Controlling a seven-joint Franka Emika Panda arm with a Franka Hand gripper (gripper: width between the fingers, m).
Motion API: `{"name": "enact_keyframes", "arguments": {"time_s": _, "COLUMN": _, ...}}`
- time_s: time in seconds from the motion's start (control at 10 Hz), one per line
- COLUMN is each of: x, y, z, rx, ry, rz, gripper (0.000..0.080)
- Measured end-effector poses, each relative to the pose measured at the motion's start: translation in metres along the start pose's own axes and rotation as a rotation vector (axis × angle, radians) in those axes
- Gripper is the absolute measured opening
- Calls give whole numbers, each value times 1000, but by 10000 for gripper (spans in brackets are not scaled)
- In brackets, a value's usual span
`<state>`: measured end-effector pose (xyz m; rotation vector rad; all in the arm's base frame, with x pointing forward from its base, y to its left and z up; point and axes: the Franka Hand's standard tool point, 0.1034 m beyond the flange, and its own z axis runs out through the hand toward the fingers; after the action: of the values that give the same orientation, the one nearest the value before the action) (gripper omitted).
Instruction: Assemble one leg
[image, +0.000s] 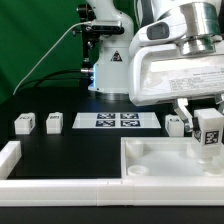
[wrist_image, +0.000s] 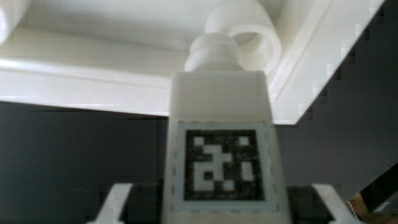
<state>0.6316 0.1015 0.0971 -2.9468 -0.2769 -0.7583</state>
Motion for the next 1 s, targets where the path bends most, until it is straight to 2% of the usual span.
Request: {"name": "enact_keyframes", "arguments": {"time_s": 1.0, "x": -6, "y": -13, "z": 11, "rx": 9, "ry": 6, "rz": -15, "gripper": 293}}
